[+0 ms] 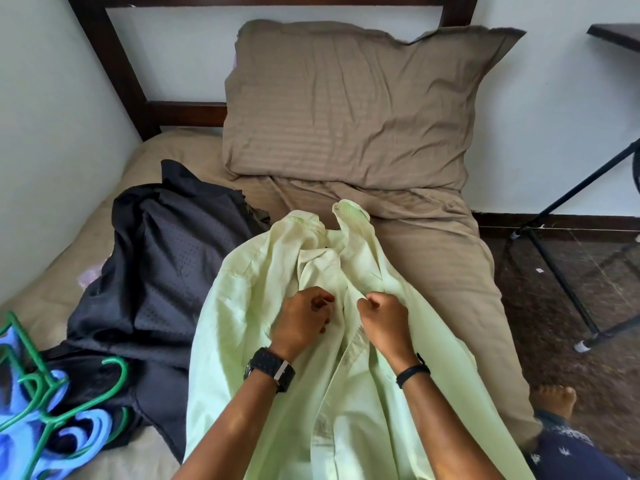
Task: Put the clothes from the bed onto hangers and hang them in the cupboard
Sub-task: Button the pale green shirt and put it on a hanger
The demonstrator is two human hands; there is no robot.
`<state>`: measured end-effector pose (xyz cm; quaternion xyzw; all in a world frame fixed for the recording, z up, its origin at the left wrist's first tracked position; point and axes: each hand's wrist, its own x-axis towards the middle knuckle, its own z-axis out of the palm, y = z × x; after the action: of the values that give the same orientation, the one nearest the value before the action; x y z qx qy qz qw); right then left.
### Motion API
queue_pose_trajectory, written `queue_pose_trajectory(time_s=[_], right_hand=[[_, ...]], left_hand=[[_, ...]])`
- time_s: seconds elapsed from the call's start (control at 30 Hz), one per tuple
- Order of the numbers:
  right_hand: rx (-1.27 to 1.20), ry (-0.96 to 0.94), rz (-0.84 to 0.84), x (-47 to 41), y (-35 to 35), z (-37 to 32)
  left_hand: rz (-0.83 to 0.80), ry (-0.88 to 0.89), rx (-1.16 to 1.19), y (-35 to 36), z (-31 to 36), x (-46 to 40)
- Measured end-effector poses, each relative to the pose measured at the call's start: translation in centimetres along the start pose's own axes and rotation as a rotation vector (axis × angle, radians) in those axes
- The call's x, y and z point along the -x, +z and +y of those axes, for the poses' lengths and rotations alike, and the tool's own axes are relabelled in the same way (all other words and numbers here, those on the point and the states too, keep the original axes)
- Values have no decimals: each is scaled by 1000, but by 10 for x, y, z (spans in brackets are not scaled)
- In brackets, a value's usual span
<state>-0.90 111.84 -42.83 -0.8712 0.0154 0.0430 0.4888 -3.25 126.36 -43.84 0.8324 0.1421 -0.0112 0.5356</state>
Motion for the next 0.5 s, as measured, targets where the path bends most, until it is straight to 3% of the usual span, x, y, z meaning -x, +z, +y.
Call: queue_pose_trajectory(time_s=[0.17,0.27,0.5], right_hand=[[-70,93,-27,-2,-7,7],[-52,76,-31,-2,-5,11],[-191,106,-18,1,-8,19]], left_hand=[[184,78,-285,17,5,6],[192,113,-486,24,5,7],[134,319,-389,12,-15,5]])
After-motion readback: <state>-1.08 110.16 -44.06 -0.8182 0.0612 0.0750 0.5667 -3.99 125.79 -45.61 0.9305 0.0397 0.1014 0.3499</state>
